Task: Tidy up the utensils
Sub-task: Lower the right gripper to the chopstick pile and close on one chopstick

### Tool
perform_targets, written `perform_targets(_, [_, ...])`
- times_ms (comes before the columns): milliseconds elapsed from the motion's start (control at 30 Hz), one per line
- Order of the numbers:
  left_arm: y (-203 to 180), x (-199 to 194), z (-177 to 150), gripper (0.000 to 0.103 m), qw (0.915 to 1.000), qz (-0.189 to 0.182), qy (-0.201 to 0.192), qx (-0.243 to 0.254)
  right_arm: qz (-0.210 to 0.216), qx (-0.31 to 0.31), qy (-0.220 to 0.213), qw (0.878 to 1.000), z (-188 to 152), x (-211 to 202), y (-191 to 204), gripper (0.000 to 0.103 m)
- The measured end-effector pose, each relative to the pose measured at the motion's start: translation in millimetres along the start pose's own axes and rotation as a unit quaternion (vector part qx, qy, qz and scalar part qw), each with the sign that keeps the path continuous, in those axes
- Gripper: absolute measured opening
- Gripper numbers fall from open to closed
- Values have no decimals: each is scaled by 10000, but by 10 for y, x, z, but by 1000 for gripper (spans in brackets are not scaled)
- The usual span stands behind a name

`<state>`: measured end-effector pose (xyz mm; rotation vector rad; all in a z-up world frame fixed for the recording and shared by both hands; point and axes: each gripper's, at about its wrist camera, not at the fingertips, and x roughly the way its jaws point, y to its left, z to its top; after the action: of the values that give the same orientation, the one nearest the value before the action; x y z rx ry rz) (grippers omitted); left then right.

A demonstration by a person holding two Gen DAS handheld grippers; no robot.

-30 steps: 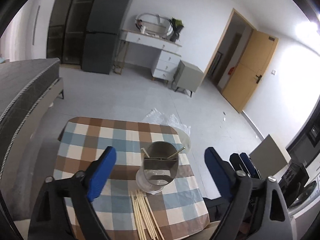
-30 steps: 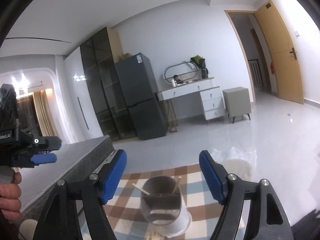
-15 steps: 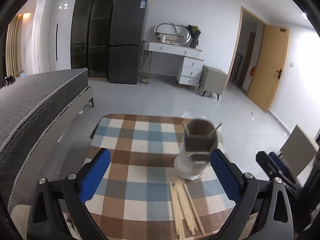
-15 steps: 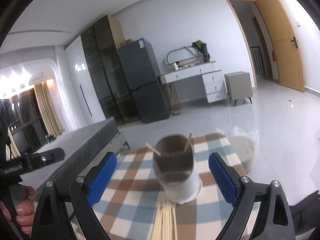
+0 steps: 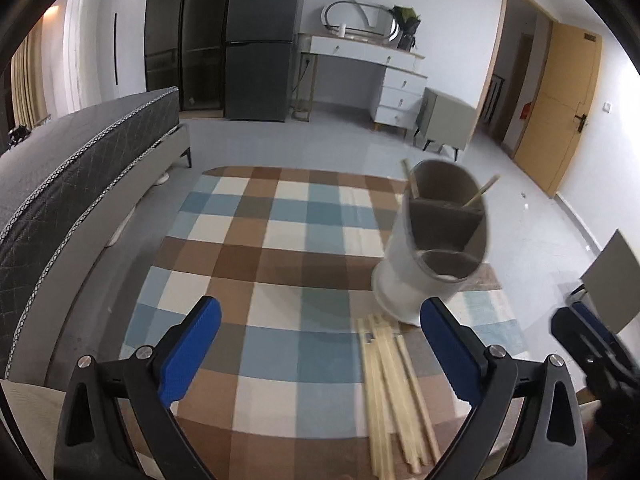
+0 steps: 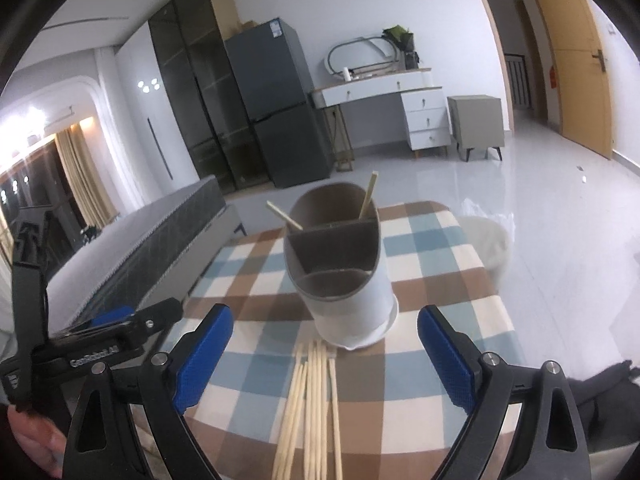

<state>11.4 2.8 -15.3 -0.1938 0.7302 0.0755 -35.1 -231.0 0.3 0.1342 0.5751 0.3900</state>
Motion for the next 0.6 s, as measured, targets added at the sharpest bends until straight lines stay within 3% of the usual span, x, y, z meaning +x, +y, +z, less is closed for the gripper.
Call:
perform_targets(167, [85,251,-95,97,9991,51,416,-86,-96,-118,514,9986,-74,258,16,91])
perform_targets(333, [144,402,-120,97,9979,186,621,-86,-177,-643,1431,9875,-157,692,79,69])
perform_targets(500, [294,528,-104,97,9952,298,866,-334,-159,-1076,2373,9653,-308,1229,118,45])
perform_targets(600, [423,594,-101,97,9923,334,1046,-576,-78,-1190,2708,9552,-397,1437,134,42])
